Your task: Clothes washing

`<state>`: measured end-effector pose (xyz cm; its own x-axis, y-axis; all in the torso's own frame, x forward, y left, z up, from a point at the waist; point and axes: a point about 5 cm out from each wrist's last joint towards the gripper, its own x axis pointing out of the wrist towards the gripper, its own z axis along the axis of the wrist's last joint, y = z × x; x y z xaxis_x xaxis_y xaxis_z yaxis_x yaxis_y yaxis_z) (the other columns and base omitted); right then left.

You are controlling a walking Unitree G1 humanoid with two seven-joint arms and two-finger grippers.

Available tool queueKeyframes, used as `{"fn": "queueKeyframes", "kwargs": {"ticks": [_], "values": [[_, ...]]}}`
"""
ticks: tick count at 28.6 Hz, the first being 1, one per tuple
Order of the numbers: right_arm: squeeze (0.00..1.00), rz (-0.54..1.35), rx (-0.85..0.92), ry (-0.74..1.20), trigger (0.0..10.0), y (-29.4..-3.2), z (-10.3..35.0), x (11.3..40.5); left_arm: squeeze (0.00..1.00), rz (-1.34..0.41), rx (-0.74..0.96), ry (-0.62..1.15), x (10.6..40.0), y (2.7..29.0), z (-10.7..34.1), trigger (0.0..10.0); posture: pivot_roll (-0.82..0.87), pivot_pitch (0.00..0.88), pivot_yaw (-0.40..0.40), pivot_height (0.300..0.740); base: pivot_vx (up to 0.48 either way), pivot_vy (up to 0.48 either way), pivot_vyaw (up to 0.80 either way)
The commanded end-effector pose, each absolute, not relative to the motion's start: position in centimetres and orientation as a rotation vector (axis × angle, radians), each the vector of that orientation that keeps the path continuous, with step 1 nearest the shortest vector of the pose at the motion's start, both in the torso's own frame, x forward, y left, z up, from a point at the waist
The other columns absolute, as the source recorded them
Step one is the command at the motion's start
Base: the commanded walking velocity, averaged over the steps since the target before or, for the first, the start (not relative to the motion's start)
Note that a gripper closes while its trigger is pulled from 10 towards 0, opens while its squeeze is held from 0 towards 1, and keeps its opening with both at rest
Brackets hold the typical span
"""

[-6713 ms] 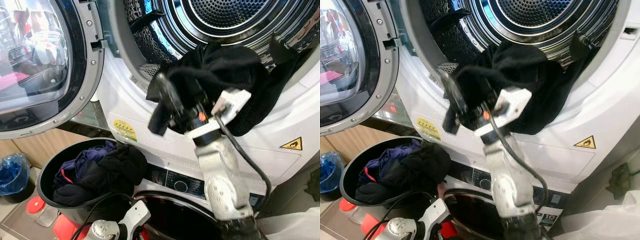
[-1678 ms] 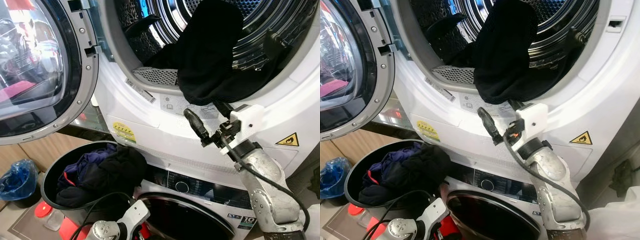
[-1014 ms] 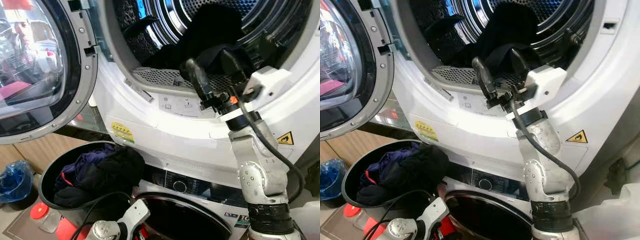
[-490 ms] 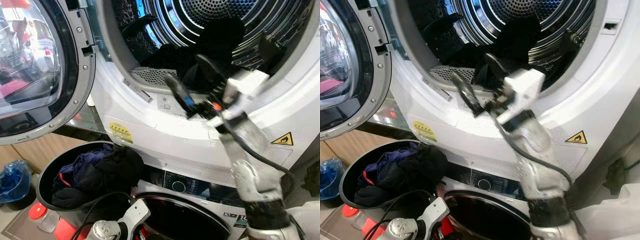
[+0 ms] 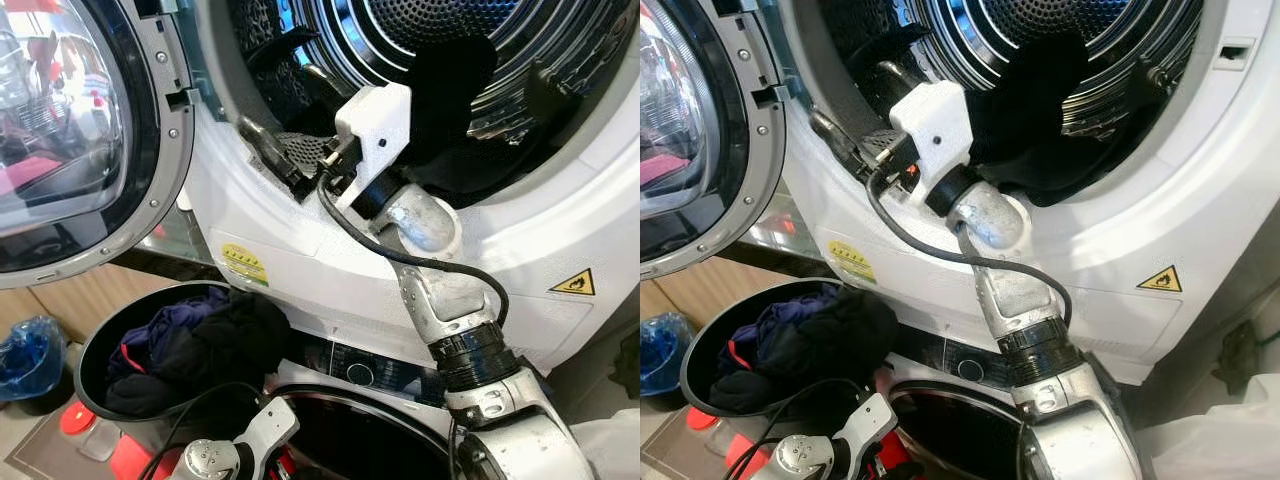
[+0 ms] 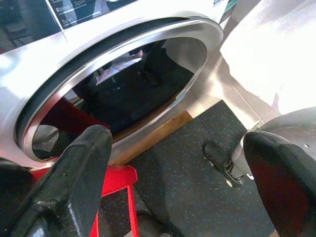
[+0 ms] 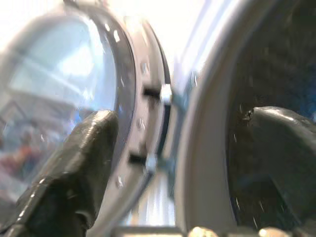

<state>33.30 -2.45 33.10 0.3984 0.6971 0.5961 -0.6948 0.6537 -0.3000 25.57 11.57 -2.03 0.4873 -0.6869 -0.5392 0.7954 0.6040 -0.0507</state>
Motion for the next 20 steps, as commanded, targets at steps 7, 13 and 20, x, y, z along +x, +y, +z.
{"fn": "queueKeyframes", "kwargs": {"ticks": [7,13,20], "values": [[0.0,1.071,0.185,-0.91,10.0,-8.2,33.1,28.2,0.0,-0.899,0.211,0.551,25.7,11.6,-2.0,10.0,-0.02,0.0,0.091,0.74,0.0,0.0,0.0],[0.0,1.069,-0.047,-0.694,10.0,-10.9,28.6,27.9,0.0,-0.9,0.207,0.553,25.7,11.5,-2.0,10.0,-0.04,0.0,0.093,0.74,0.0,0.0,0.0],[0.0,0.946,-0.172,-0.478,10.0,-11.4,25.7,29.1,0.0,-0.898,0.213,0.554,25.7,11.6,-2.0,10.0,-0.03,0.0,0.094,0.74,0.0,0.0,0.0]]}}
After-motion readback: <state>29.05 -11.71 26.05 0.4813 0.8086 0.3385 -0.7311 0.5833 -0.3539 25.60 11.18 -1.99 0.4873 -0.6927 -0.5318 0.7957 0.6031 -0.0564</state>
